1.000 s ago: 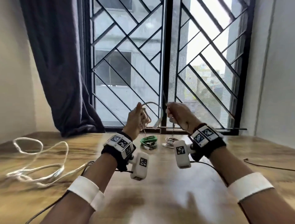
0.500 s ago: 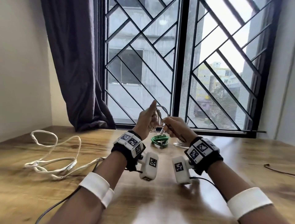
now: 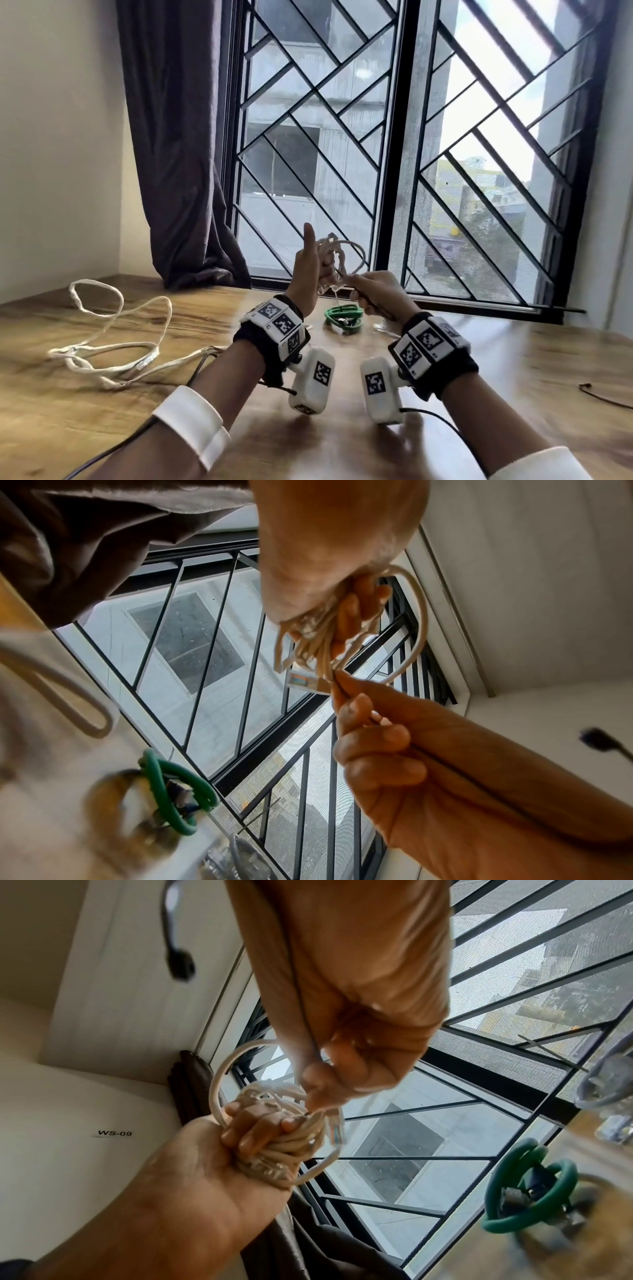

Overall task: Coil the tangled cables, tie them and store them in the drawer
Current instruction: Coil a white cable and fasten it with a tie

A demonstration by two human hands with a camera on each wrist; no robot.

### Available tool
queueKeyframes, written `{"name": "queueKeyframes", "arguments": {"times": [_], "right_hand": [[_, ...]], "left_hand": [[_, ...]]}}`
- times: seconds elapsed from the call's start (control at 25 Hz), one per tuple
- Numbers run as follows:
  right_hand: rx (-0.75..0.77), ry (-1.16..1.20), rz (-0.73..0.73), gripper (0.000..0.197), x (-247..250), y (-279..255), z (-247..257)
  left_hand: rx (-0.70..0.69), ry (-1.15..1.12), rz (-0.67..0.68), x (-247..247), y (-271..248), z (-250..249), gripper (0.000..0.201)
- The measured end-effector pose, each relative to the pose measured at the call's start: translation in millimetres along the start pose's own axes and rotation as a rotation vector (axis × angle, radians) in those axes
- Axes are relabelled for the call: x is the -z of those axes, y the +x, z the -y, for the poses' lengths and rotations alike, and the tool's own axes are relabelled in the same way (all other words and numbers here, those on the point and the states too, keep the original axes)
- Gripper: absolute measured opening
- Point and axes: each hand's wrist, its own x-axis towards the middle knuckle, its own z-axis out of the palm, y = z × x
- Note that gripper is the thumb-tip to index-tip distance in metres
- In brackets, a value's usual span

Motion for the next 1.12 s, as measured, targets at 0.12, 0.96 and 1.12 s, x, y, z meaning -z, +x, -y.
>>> {"name": "queueKeyframes", "arguments": {"times": [0.12,0.96,1.12], "right_hand": [[-0.002,0.169,0.026,0.023,-2.7,-1.1,-3.2],[0.011,0.227,0.229,0.015,-24.9,-15.5,11.1],[0.286,0.084,0.244,0.027,-11.9,-21.6,23.6]], "left_hand": [[0.026,0.087,0.032,-5.3,-7.2,-9.9,0.052],[-0.121,0.168,-0.359,6.6,0.1,-2.9,0.057],[-0.037,0.134,-0.317,7.4,-1.8,-5.3,0.055]]}}
